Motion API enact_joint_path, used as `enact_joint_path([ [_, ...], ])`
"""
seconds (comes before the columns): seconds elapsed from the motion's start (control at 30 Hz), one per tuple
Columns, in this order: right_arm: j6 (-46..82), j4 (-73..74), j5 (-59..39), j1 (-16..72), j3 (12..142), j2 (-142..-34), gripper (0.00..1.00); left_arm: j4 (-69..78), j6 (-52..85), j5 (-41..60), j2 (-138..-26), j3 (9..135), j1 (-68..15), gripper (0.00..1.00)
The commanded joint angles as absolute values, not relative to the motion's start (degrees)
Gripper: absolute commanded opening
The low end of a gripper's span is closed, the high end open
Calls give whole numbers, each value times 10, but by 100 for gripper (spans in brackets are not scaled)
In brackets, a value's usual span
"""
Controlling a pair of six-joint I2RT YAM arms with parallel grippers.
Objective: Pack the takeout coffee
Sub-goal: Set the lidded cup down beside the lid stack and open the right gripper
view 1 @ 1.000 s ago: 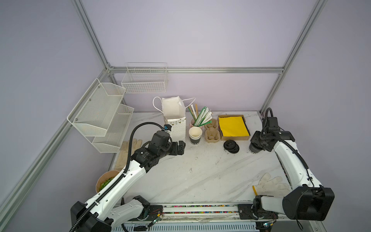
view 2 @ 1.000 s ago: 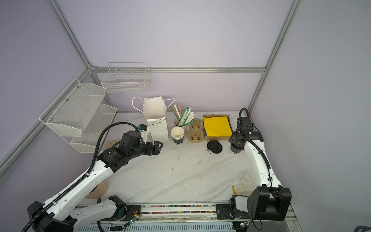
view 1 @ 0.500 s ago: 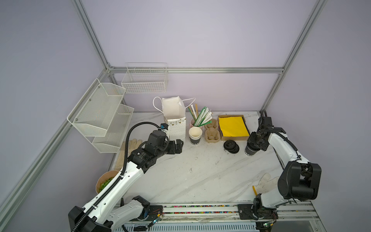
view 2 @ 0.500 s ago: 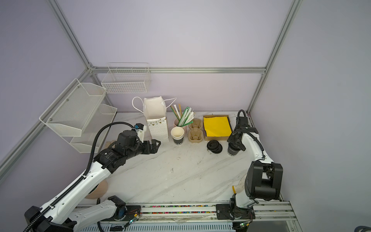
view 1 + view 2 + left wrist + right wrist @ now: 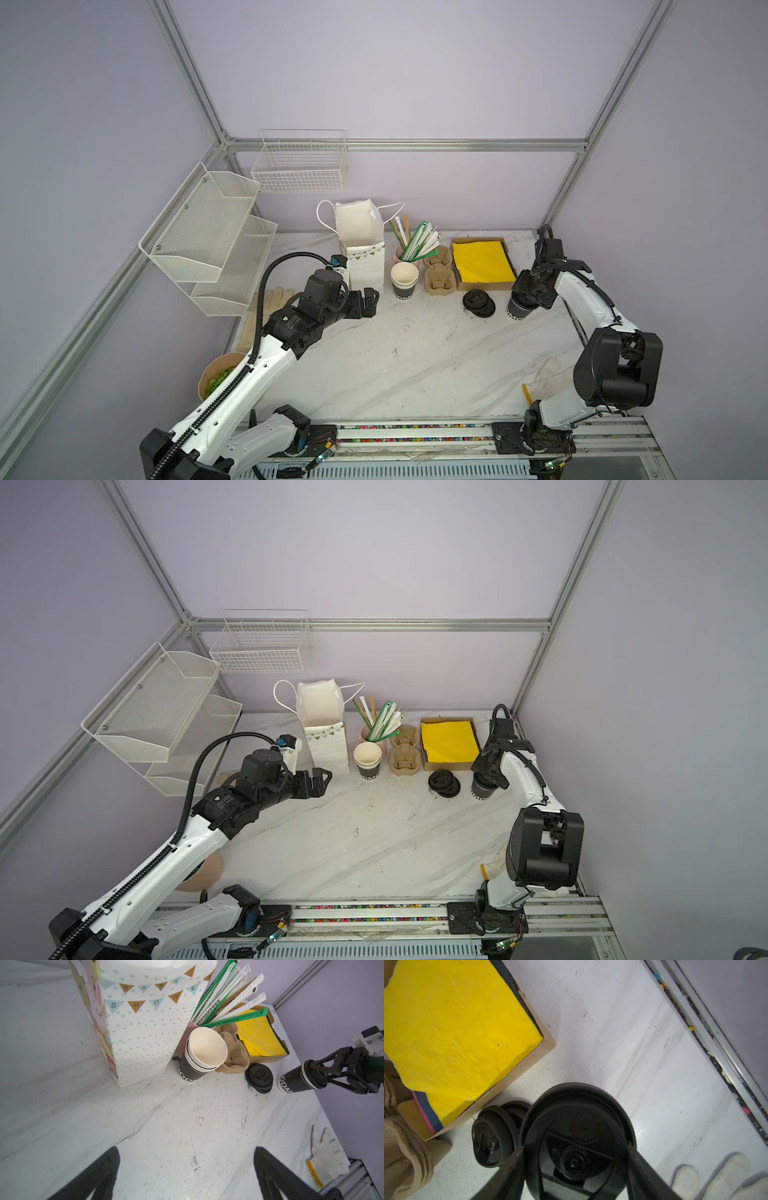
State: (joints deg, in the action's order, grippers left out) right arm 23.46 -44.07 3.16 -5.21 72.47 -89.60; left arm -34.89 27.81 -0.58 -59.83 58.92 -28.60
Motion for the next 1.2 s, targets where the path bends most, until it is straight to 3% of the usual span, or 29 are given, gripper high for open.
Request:
enact_joint_path([
  [0.0, 229, -450, 39, -56, 746, -896, 70, -335, 264, 0, -592, 589, -283, 100],
  [0.63, 221, -456, 46, -56, 749, -894, 86, -337, 264, 4, -597, 590, -284, 100],
  [0.97, 202, -430, -25, -24, 788, -836, 81, -328, 266, -18, -567, 586, -282, 100],
  [1.17, 204, -401, -53, 96, 816, -861, 75, -313, 274, -78, -523, 567, -281, 100],
])
